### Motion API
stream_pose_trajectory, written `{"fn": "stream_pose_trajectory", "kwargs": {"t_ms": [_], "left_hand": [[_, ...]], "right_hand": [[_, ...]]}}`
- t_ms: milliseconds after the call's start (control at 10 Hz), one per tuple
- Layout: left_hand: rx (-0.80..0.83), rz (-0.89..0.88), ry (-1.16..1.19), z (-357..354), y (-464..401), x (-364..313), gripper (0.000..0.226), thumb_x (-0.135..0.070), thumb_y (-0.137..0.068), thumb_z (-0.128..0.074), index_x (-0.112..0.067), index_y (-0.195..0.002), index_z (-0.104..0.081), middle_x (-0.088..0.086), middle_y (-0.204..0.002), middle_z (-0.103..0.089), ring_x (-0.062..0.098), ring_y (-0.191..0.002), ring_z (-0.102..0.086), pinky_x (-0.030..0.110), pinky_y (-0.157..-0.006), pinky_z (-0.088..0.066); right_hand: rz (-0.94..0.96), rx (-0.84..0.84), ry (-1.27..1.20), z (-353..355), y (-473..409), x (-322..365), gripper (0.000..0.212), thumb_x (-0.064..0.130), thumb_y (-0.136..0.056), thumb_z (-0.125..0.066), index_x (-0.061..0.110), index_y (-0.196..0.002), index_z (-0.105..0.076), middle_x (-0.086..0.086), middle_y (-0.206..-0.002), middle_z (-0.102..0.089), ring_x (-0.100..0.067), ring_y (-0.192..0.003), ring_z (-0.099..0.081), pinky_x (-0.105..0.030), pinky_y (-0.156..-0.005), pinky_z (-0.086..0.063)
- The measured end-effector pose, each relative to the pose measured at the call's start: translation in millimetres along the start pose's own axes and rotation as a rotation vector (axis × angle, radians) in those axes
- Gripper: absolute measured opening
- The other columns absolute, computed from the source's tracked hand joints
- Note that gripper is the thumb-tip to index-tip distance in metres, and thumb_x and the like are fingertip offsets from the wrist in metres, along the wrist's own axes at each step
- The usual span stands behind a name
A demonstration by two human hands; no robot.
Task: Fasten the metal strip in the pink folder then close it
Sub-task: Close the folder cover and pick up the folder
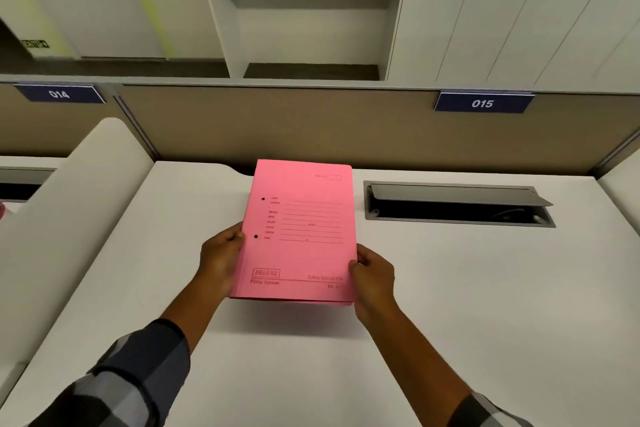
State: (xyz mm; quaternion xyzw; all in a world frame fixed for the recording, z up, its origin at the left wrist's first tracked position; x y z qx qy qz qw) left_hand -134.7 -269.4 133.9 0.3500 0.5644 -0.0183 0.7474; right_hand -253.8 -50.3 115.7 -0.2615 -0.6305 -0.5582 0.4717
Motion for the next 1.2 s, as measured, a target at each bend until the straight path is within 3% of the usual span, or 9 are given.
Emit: {"fn": "stream_pose_trajectory", "kwargs": {"t_ms": [200,300,400,600,700,800,1000,1100,1200], "left_hand": [[0.006,-0.051,-0.126,-3.1,-61.8,6.0,0.027,-0.027,-0.110,-0.050,-0.029,-0.117,-0.077,-0.005,-0.107,-0.076,0.036,-0.102,-0.068,0.037,-0.073,-0.056],[0.052,-0.074,-0.222,-7.8,-87.9,11.1,0.028,-0.030,-0.110,-0.048,-0.033,-0.110,-0.075,-0.004,-0.110,-0.076,0.036,-0.101,-0.068,0.047,-0.085,-0.059],[0.123,-0.069,-0.326,-11.6,-112.0,16.4,0.033,-0.019,-0.110,-0.042,-0.030,-0.110,-0.074,0.001,-0.113,-0.076,0.036,-0.102,-0.068,0.045,-0.084,-0.059],[0.164,-0.054,-0.361,-18.2,-141.5,19.7,0.039,-0.014,-0.108,-0.046,-0.023,-0.142,-0.064,0.006,-0.136,-0.068,0.031,-0.110,-0.064,0.034,-0.076,-0.052],[0.169,-0.020,-0.349,-19.8,-148.6,22.3,0.047,-0.016,-0.108,-0.048,-0.021,-0.155,-0.051,0.004,-0.147,-0.060,0.031,-0.115,-0.061,0.034,-0.073,-0.050],[0.165,-0.030,-0.353,-21.1,-151.9,22.0,0.047,-0.017,-0.110,-0.046,-0.021,-0.156,-0.048,0.003,-0.143,-0.060,0.030,-0.111,-0.061,0.037,-0.078,-0.051],[0.156,-0.062,-0.385,-22.6,-151.9,21.1,0.040,-0.018,-0.112,-0.043,-0.017,-0.150,-0.051,0.002,-0.131,-0.058,0.028,-0.107,-0.057,0.037,-0.081,-0.048],[0.155,-0.102,-0.454,-20.6,-151.7,22.9,0.031,-0.024,-0.112,-0.044,-0.018,-0.141,-0.054,0.002,-0.133,-0.058,0.029,-0.111,-0.057,0.040,-0.085,-0.048],[0.144,-0.174,-0.600,-15.8,-150.2,29.3,0.044,-0.036,-0.110,-0.049,-0.018,-0.150,-0.046,0.011,-0.161,-0.045,0.035,-0.136,-0.052,0.046,-0.102,-0.049]], "right_hand": [[-0.014,-0.025,0.023,-38.1,-42.3,-14.1,0.042,0.005,-0.102,-0.039,0.024,-0.101,-0.077,0.006,-0.098,-0.077,-0.023,-0.088,-0.070,-0.027,-0.060,-0.051],[0.003,-0.035,0.059,-51.6,-66.8,-21.6,0.040,0.008,-0.103,-0.040,0.024,-0.099,-0.076,0.005,-0.099,-0.077,-0.025,-0.090,-0.069,-0.026,-0.061,-0.051],[0.003,-0.051,0.115,-61.9,-89.1,-30.7,0.037,0.011,-0.105,-0.039,0.020,-0.094,-0.074,0.003,-0.096,-0.076,-0.027,-0.088,-0.068,-0.028,-0.063,-0.049],[0.011,-0.081,0.261,-74.3,-121.3,-49.3,0.024,0.004,-0.099,-0.042,0.012,-0.104,-0.064,-0.005,-0.103,-0.070,-0.027,-0.093,-0.066,-0.022,-0.064,-0.051],[0.034,-0.078,0.377,-80.3,-128.7,-52.7,0.023,0.010,-0.097,-0.051,0.012,-0.119,-0.057,-0.007,-0.117,-0.063,-0.029,-0.105,-0.063,-0.038,-0.084,-0.062],[0.055,-0.071,0.413,-87.3,-130.9,-48.0,0.026,0.013,-0.095,-0.061,0.013,-0.119,-0.054,-0.007,-0.119,-0.059,-0.029,-0.107,-0.062,-0.046,-0.092,-0.061],[0.049,-0.086,0.509,-95.4,-140.4,-50.0,0.029,0.023,-0.088,-0.067,0.018,-0.111,-0.051,-0.009,-0.122,-0.055,-0.032,-0.114,-0.057,-0.051,-0.094,-0.059],[0.070,-0.108,0.600,-93.1,-136.2,-49.1,0.042,0.024,-0.089,-0.068,0.012,-0.125,-0.052,-0.011,-0.130,-0.050,-0.033,-0.124,-0.049,-0.049,-0.103,-0.053],[0.149,-0.183,0.758,-87.6,-130.7,-49.8,0.060,0.032,-0.089,-0.069,0.016,-0.142,-0.045,-0.009,-0.148,-0.041,-0.032,-0.138,-0.038,-0.050,-0.113,-0.038]]}}
Point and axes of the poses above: each hand's wrist, its own y-axis away from the middle knuckle, its own z-axis out of the back of the hand, x = y × z, the point moved 2 cm from there along -y, towards the middle knuckle
